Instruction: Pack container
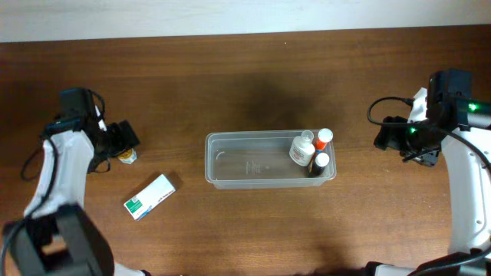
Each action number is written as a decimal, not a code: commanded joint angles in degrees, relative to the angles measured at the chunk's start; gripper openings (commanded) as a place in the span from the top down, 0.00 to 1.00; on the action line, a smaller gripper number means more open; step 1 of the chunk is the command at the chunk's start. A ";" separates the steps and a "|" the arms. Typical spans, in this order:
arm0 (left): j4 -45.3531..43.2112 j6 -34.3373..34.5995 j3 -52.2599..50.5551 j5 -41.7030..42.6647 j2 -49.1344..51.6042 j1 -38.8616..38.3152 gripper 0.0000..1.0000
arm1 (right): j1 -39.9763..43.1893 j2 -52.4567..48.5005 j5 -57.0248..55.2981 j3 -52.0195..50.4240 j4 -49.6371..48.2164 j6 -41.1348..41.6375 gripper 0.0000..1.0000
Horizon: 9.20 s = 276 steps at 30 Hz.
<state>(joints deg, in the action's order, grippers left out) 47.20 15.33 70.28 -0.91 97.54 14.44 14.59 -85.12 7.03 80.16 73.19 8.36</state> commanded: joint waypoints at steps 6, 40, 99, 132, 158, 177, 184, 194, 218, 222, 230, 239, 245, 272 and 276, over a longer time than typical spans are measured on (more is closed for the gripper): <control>-6.08 1.09 0.48 1.11 12.57 -0.07 0.01 | -0.37 0.22 0.57 -0.37 -0.20 -0.63 0.24; -0.76 5.01 4.17 5.60 -10.38 -42.01 0.76 | -0.37 0.22 0.83 -0.37 -0.61 -0.63 0.24; 7.28 -11.32 -13.22 -3.98 -5.44 -18.38 0.01 | -0.37 0.22 1.64 -0.37 -1.03 -0.87 0.24; 10.19 -11.08 -8.41 -3.74 6.67 -18.82 0.73 | -0.37 0.22 1.62 -0.39 -1.22 -0.90 0.23; -2.03 -27.89 6.43 -1.86 3.48 -52.04 0.60 | -0.37 0.22 1.60 -0.39 -0.98 -0.92 0.23; 2.80 -8.24 9.29 -11.54 -19.12 -36.87 0.01 | -10.62 0.22 -0.46 -0.39 -4.22 -3.69 0.23; 4.22 -1.25 9.27 -10.51 -19.34 -24.04 0.01 | -16.90 0.22 -2.54 -0.39 -13.38 -3.69 0.02; 7.65 -2.10 1.53 -10.51 -33.70 -22.58 0.00 | -18.53 12.92 -7.61 -4.11 -12.79 0.33 0.01; 15.89 -1.66 -32.89 -10.93 -80.63 -22.56 0.01 | -26.73 60.61 -18.03 -45.57 -21.75 4.37 0.02; 16.55 -1.66 -32.89 -10.93 -80.63 -22.56 0.00 | -26.73 60.61 -18.03 -45.57 -21.75 4.37 0.02; 16.55 -1.64 -32.89 -10.93 -80.63 -22.56 0.01 | -24.79 71.97 -17.14 -48.85 -22.10 4.09 0.02; 16.55 -1.64 -32.89 -10.93 -80.63 -22.56 0.01 | -17.49 83.76 -2.95 -66.90 -45.97 -10.03 0.02; 16.55 -1.66 -32.89 -10.93 -80.63 -22.56 0.01 | -14.14 84.94 -1.64 -77.09 -62.99 -11.13 0.02; 16.55 -1.64 -32.89 -10.93 -80.63 -22.56 0.01 | -14.19 84.91 -1.62 -77.24 -63.19 -11.10 0.02; 16.55 -1.66 -32.89 -10.93 -80.63 -22.56 0.01 | -14.19 84.91 -1.62 -77.24 -63.19 -11.10 0.02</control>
<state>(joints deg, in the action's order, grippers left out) 63.83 13.15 37.65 -11.42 17.23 -8.38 -0.01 -0.80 4.67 3.51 10.24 -2.26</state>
